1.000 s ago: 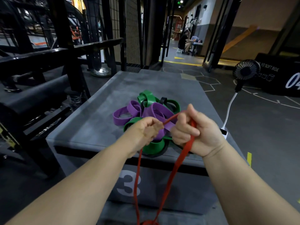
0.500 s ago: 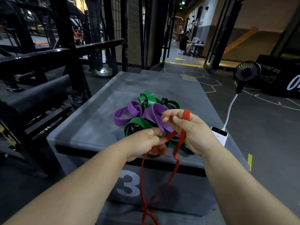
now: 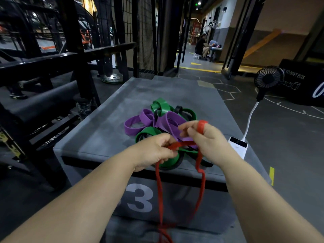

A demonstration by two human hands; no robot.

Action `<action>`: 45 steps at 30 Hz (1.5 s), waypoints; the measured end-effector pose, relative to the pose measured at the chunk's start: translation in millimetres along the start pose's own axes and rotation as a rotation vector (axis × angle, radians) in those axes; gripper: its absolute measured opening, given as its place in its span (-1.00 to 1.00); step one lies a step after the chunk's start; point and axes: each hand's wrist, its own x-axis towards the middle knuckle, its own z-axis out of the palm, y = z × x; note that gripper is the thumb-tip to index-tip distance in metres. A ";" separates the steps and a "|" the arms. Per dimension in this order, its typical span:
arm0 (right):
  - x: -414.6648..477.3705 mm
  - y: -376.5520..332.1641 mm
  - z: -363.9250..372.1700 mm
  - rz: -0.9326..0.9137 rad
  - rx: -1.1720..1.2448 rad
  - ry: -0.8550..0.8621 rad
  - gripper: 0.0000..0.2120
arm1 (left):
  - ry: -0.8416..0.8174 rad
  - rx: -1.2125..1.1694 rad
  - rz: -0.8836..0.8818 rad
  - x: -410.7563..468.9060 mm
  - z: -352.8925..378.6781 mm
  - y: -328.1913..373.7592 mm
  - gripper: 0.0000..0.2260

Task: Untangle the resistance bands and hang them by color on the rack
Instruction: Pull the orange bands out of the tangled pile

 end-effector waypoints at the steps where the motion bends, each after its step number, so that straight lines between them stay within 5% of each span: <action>1: -1.0 0.7 4.4 -0.011 -0.092 -0.041 -0.70 | 0.039 -0.012 0.028 0.1 -0.8 0.9 -0.88; 8: -1.9 7.8 14.8 0.043 -0.362 -0.146 -0.85 | 0.261 0.119 0.071 4.9 -3.5 -7.6 -0.83; 12: 1.2 4.9 12.5 0.013 -0.353 -0.037 -0.75 | 0.236 0.195 0.075 7.9 -5.4 -15.5 -0.80; 17: 8.7 8.0 -6.2 0.042 -0.072 0.141 -0.74 | 0.120 0.276 0.050 8.9 -18.8 -22.7 -0.82; 25: 17.1 7.5 -32.9 0.098 0.345 0.234 -0.72 | -0.009 -0.127 -0.120 -1.0 -39.5 -18.5 -0.82; 31: 5.6 19.2 -32.5 0.386 0.366 -0.311 -0.70 | 0.107 -0.178 0.135 -2.9 -54.9 -14.4 -0.82; 35: 2.4 25.4 -21.0 0.441 0.639 -0.485 -0.35 | 0.030 -0.084 0.226 -9.8 -52.3 -0.9 -0.80; 41: 4.9 24.9 5.6 0.495 0.876 -0.719 -0.23 | -0.131 0.011 0.285 -10.7 -45.7 5.0 -0.85; 45: 5.8 26.7 19.8 0.496 0.907 -0.884 -0.06 | -0.027 0.053 0.260 -3.0 -36.7 0.1 -0.86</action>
